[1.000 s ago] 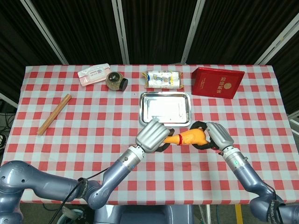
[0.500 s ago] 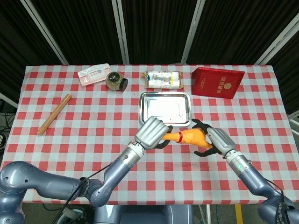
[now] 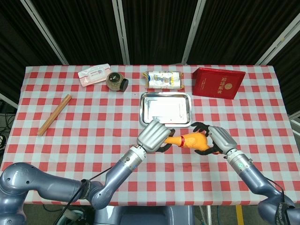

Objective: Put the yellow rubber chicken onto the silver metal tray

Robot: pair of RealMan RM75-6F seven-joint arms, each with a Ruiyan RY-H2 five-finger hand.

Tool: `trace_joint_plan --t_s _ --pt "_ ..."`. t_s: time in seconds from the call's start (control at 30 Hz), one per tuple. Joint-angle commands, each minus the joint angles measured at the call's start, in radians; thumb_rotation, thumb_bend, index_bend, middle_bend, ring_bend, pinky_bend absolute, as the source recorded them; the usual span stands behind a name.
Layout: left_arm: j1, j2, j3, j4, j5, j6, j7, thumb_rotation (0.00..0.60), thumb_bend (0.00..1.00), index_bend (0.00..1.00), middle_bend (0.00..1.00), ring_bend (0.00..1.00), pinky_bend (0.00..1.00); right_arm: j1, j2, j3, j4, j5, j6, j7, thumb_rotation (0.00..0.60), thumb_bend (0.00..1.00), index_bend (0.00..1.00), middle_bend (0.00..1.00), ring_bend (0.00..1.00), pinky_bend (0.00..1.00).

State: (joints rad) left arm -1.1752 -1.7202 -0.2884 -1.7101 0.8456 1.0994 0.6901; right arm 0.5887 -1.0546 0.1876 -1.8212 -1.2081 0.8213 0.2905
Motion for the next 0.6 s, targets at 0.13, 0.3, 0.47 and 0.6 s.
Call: trace_joint_plan --t_s 0.13,0.3,0.47,0.6 --pt "0.004 0.006 0.0 -0.008 0.003 -0.007 -0.008 0.6 0.8 0.64 0.68 0.59 0.64 0.002 -0.022 0.009 0.012 0.024 0.022 -0.021 0.6 0.37 0.84 0.88 0.88 0.96" --pt "0.006 0.012 -0.003 -0.015 0.004 -0.014 -0.018 0.6 0.8 0.64 0.68 0.59 0.64 0.004 -0.04 0.013 0.027 0.039 0.044 -0.052 0.6 0.41 1.0 1.0 1.0 1.0" --pt "0.007 0.014 -0.002 -0.018 0.009 -0.016 -0.021 0.6 0.8 0.64 0.68 0.59 0.64 0.003 -0.054 0.017 0.033 0.049 0.065 -0.073 0.6 0.46 1.0 1.0 1.0 1.0" --pt "0.007 0.013 -0.001 -0.018 0.012 -0.017 -0.022 0.6 0.8 0.64 0.68 0.59 0.64 -0.007 -0.066 0.02 0.035 0.053 0.096 -0.085 0.6 0.46 1.0 1.0 1.0 1.0"
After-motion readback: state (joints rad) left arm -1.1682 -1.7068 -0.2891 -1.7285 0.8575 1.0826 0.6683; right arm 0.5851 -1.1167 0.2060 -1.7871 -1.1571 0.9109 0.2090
